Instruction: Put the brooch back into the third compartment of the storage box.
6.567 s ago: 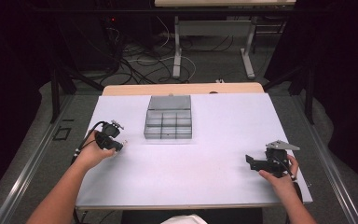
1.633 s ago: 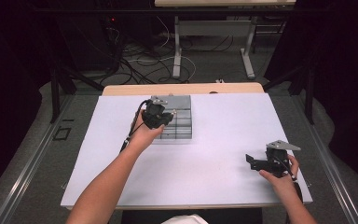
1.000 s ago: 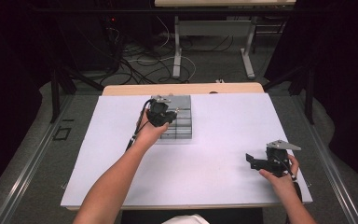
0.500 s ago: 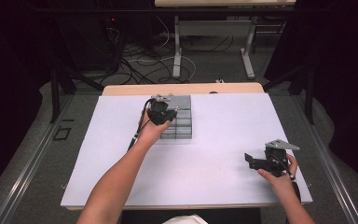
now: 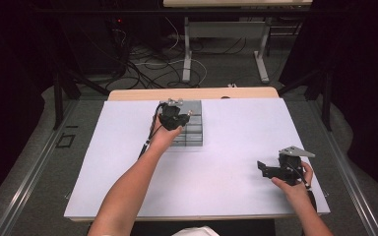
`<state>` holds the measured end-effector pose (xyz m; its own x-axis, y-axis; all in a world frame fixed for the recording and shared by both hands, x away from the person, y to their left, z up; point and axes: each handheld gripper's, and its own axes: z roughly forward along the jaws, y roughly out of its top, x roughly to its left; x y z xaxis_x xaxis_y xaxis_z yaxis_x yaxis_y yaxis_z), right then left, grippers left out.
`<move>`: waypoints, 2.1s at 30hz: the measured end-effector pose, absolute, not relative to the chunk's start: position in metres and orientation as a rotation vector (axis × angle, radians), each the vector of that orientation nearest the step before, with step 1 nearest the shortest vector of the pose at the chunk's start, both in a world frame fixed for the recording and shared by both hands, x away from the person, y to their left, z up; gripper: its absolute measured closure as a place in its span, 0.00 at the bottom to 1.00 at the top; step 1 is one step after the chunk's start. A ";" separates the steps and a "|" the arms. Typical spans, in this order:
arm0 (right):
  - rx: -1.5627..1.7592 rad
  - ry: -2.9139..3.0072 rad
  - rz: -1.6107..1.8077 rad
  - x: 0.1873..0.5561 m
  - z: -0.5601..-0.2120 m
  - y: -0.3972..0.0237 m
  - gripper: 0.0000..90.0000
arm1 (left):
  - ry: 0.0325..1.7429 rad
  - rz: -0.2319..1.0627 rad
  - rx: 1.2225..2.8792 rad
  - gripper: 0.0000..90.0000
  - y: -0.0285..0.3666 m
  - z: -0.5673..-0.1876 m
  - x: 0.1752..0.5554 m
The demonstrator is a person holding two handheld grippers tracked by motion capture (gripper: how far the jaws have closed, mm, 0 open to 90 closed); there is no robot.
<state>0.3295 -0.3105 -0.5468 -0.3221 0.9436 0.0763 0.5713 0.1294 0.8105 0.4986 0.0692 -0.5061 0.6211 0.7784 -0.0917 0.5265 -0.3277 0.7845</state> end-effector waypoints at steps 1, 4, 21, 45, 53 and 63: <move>1.462 1.949 1.073 0.330 -0.547 -0.310 0.08 | 1.026 0.387 2.017 0.89 0.068 -0.507 0.498; 1.457 1.959 1.073 0.330 -0.548 -0.311 0.08 | 1.014 0.388 2.020 0.89 0.066 -0.507 0.499; 1.457 1.956 1.076 0.330 -0.548 -0.311 0.08 | 0.992 0.402 2.021 0.89 0.056 -0.517 0.504; 1.460 1.958 1.078 0.331 -0.548 -0.310 0.08 | 1.016 0.405 2.015 0.74 0.057 -0.516 0.505; 1.455 1.962 1.075 0.331 -0.548 -0.309 0.08 | 1.058 0.426 2.013 0.69 0.066 -0.512 0.501; 1.458 1.960 1.080 0.330 -0.547 -0.309 0.08 | 1.061 0.434 1.992 0.59 0.075 -0.507 0.495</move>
